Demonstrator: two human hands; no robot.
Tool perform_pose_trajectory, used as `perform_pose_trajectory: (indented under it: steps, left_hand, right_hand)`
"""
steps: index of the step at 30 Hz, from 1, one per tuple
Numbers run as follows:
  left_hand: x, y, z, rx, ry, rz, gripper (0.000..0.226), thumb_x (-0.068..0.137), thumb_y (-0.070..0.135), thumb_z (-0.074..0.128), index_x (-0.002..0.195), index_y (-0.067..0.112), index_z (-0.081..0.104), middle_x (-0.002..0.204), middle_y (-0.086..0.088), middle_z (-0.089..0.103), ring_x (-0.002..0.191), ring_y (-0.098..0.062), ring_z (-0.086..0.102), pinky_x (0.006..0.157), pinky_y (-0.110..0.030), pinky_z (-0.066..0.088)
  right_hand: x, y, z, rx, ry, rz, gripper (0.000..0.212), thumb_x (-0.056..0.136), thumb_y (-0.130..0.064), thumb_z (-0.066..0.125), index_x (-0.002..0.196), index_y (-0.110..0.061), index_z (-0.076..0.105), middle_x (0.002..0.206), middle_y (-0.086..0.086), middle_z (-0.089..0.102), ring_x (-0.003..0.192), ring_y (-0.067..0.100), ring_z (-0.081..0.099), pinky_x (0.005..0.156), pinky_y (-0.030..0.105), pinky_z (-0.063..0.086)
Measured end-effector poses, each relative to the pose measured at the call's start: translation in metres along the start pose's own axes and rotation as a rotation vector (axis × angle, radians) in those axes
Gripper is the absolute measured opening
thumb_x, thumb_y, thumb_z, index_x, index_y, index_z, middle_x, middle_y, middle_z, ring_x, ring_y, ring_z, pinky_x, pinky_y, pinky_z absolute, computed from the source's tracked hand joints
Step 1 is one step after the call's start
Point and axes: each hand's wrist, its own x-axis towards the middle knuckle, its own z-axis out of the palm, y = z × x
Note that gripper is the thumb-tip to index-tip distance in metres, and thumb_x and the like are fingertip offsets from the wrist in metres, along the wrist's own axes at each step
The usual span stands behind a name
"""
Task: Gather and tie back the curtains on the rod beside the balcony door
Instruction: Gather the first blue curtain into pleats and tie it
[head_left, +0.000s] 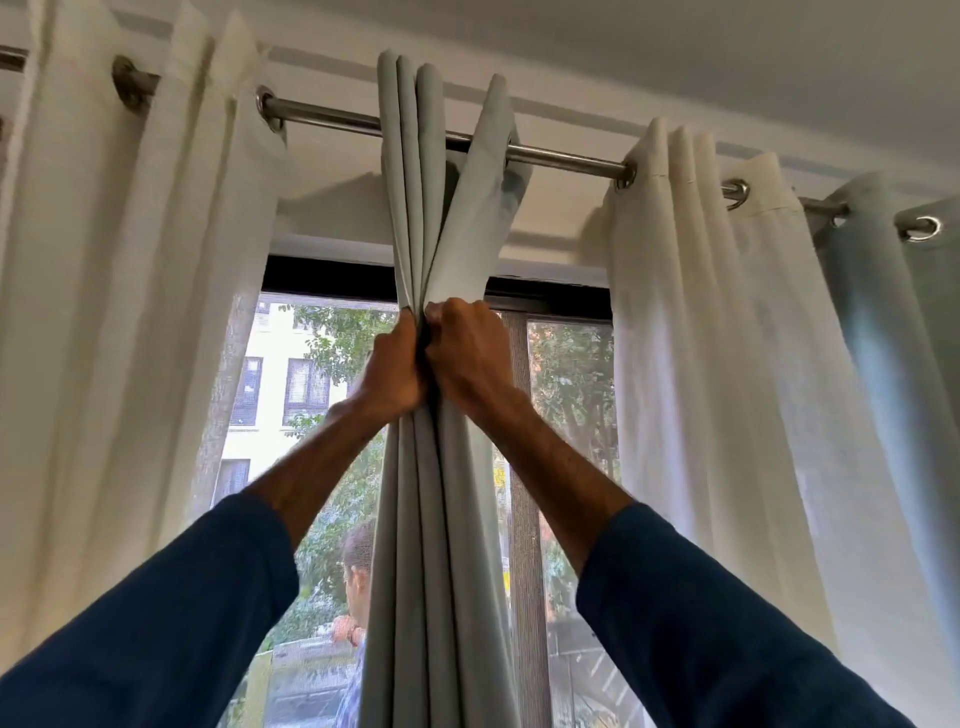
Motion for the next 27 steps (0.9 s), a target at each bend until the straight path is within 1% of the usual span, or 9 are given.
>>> perform_pose_trajectory:
  steps: [3, 7, 11, 15, 18, 20, 22, 25, 27]
  left_hand:
    - [-0.002, -0.012, -0.009, -0.037, -0.006, 0.009, 0.029, 0.097, 0.006, 0.051, 0.125, 0.001, 0.053, 0.116, -0.024, 0.065, 0.108, -0.039, 0.062, 0.076, -0.032, 0.041]
    - [-0.004, -0.011, -0.007, -0.066, -0.045, 0.001, 0.033, 0.099, 0.014, 0.049, 0.129, 0.000, 0.052, 0.120, -0.023, 0.064, 0.111, -0.038, 0.061, 0.089, -0.039, 0.047]
    - [-0.020, -0.002, 0.006, -0.053, -0.118, -0.043, 0.061, 0.094, 0.016, 0.051, 0.150, 0.002, 0.032, 0.143, -0.023, 0.049, 0.131, -0.039, 0.047, 0.100, -0.032, 0.040]
    - [-0.062, 0.002, 0.025, -0.130, -0.142, -0.103, 0.076, 0.094, 0.004, 0.055, 0.158, 0.009, 0.015, 0.155, -0.020, 0.035, 0.141, -0.033, 0.038, 0.092, -0.021, 0.030]
    - [-0.102, 0.000, 0.033, -0.152, -0.119, -0.104, 0.067, 0.092, -0.001, 0.055, 0.152, -0.001, 0.027, 0.137, -0.022, 0.052, 0.107, -0.018, 0.060, 0.068, -0.005, 0.036]
    - [-0.130, -0.005, 0.039, -0.170, -0.114, -0.121, 0.058, 0.092, -0.003, 0.054, 0.147, -0.004, 0.035, 0.108, -0.008, 0.062, 0.072, 0.007, 0.042, 0.055, 0.001, 0.038]
    - [-0.162, -0.013, 0.047, -0.157, -0.122, -0.151, 0.048, 0.089, -0.002, 0.055, 0.137, 0.001, 0.045, 0.084, 0.005, 0.054, 0.066, 0.000, 0.044, 0.051, -0.003, 0.039]
    - [-0.215, -0.032, 0.067, -0.158, -0.125, -0.217, 0.041, 0.082, 0.003, 0.058, 0.122, 0.008, 0.053, 0.089, -0.013, 0.066, 0.073, -0.017, 0.059, 0.062, -0.019, 0.046]
    - [-0.250, -0.040, 0.079, -0.179, -0.153, -0.262, 0.042, 0.082, 0.000, 0.059, 0.123, 0.008, 0.054, 0.090, -0.010, 0.064, 0.070, -0.009, 0.057, 0.064, -0.014, 0.045]
  right_hand:
    - [0.001, -0.001, 0.001, 0.016, 0.027, -0.034, 0.011, 0.083, -0.006, 0.059, 0.076, -0.008, 0.068, 0.073, 0.013, 0.066, 0.064, 0.031, 0.056, 0.058, 0.034, 0.040]
    - [-0.012, 0.033, 0.008, 0.044, 0.073, 0.021, 0.023, 0.089, -0.008, 0.060, 0.066, -0.009, 0.067, 0.064, 0.010, 0.065, 0.061, 0.032, 0.062, 0.056, 0.037, 0.052]
    - [-0.052, 0.046, 0.019, 0.210, 0.105, 0.057, 0.033, 0.078, 0.004, 0.062, 0.051, -0.011, 0.051, 0.047, 0.002, 0.047, 0.045, 0.012, 0.047, 0.043, 0.030, 0.040]
    - [-0.109, 0.035, 0.025, 0.530, 0.145, 0.266, 0.018, 0.081, -0.004, 0.076, 0.065, -0.011, 0.071, 0.055, -0.003, 0.064, 0.048, -0.004, 0.051, 0.049, 0.012, 0.038]
    - [-0.154, 0.030, 0.026, 0.723, 0.056, 0.432, 0.011, 0.083, -0.016, 0.080, 0.090, -0.023, 0.078, 0.073, -0.003, 0.077, 0.062, 0.004, 0.071, 0.057, 0.023, 0.057]
    - [-0.185, 0.032, 0.031, 0.728, -0.036, 0.487, 0.018, 0.084, -0.021, 0.079, 0.101, -0.024, 0.076, 0.074, -0.002, 0.077, 0.067, 0.015, 0.074, 0.066, 0.041, 0.063]
    - [-0.221, 0.030, 0.036, 0.726, -0.102, 0.522, 0.025, 0.086, -0.021, 0.077, 0.110, -0.015, 0.075, 0.076, 0.000, 0.077, 0.069, 0.017, 0.075, 0.071, 0.044, 0.063]
    - [-0.278, 0.017, 0.040, 0.736, -0.131, 0.535, 0.014, 0.085, -0.012, 0.071, 0.097, -0.015, 0.079, 0.077, 0.000, 0.077, 0.071, 0.018, 0.074, 0.071, 0.045, 0.062]
    - [-0.312, 0.010, 0.045, 0.759, -0.148, 0.564, 0.017, 0.083, -0.007, 0.067, 0.090, -0.016, 0.079, 0.077, 0.000, 0.077, 0.073, 0.017, 0.075, 0.071, 0.045, 0.061]
